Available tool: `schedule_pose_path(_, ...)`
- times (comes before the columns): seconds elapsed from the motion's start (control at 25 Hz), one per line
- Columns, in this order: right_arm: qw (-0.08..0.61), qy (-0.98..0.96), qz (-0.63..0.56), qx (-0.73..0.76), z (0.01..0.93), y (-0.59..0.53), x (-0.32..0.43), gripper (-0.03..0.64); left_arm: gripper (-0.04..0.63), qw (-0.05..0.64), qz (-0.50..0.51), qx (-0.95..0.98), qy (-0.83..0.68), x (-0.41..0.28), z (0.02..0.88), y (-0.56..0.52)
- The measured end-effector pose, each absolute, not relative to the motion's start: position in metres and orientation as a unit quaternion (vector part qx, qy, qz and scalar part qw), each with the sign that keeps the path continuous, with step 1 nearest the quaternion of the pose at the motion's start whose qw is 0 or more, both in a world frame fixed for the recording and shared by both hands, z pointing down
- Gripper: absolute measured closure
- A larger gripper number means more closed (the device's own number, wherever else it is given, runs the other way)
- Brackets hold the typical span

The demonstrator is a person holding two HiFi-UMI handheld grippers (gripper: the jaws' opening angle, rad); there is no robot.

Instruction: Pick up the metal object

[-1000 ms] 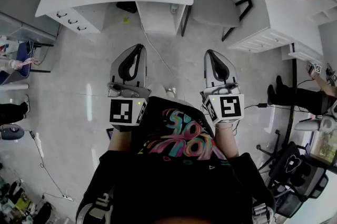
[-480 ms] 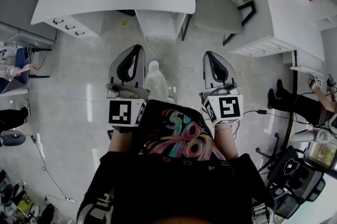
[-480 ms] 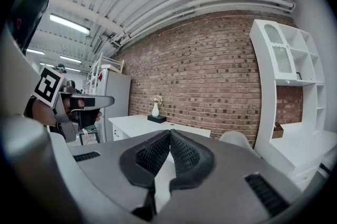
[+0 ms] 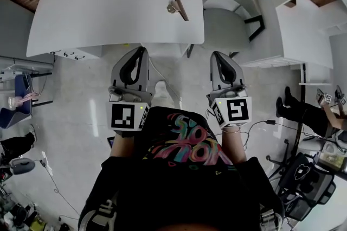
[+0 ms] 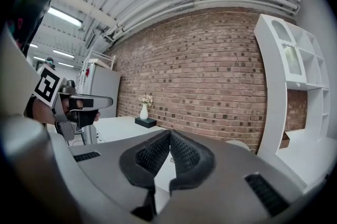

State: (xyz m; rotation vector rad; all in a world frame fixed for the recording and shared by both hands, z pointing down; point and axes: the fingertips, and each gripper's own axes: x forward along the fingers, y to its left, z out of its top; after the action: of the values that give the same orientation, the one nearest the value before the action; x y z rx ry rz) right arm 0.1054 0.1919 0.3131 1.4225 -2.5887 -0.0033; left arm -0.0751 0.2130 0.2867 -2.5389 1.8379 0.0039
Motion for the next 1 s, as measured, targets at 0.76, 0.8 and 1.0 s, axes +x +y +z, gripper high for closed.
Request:
schedule_pose_path(0.76, 0.149, -0.839, 0.055, 0.52, 0.351, 0.078, 0.069, 0.6, 0.563, -0.044, -0.025, -0.829, 0.557, -0.118, 0.323, 0.093)
schedule_pose_path(0.8, 0.15, -0.84, 0.055, 0.519, 0.352, 0.072, 0.07, 0.6, 0.563, -0.045, -0.026, -0.829, 0.557, -0.117, 0.324, 0.087)
schedule_pose_path(1.0, 0.15, -0.847, 0.054, 0.507, 0.356, 0.031, 0.079, 0.6, 0.563, -0.044, -0.026, -0.823, 0.566, -0.106, 0.326, 0.05)
